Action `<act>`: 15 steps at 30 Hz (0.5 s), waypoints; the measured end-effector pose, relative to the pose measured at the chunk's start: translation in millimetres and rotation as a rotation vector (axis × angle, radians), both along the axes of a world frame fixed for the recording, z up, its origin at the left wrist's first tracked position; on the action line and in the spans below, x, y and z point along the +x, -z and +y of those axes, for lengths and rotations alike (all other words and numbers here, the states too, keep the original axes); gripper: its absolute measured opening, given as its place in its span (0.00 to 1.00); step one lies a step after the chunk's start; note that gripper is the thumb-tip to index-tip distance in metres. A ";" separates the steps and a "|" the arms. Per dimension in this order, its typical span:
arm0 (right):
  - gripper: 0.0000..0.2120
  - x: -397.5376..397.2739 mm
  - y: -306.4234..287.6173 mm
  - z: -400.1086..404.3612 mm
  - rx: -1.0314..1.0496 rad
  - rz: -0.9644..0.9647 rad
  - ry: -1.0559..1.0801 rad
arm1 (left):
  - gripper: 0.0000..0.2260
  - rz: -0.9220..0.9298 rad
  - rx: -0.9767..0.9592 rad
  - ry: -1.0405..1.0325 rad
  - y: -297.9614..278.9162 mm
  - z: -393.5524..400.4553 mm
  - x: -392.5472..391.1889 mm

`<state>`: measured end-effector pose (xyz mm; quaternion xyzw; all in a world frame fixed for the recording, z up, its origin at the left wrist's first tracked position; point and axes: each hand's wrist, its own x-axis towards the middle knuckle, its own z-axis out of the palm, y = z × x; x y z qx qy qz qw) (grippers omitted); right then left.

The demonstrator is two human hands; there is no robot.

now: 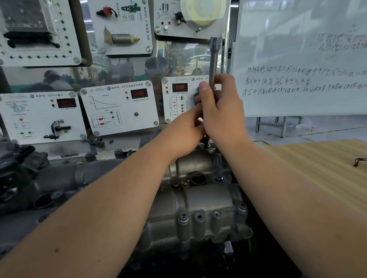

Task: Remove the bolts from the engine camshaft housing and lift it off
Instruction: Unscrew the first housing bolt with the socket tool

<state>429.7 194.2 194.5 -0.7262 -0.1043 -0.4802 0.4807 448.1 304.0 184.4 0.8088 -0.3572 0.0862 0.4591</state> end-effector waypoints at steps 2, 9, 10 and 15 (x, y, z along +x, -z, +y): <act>0.04 -0.4 -0.5 -0.3 -0.019 -0.004 0.016 | 0.15 0.004 -0.001 0.007 0.0 -0.9 -0.1; 0.10 1.1 -1.3 -0.2 -0.033 0.008 0.037 | 0.13 0.040 -0.004 0.026 0.9 1.6 1.2; 0.10 1.5 -0.9 -0.2 -0.027 0.012 0.025 | 0.13 0.025 -0.006 0.019 0.7 1.5 1.2; 0.02 1.1 0.4 -1.0 -0.017 -0.005 0.012 | 0.16 0.005 -0.002 0.013 0.7 -1.0 2.0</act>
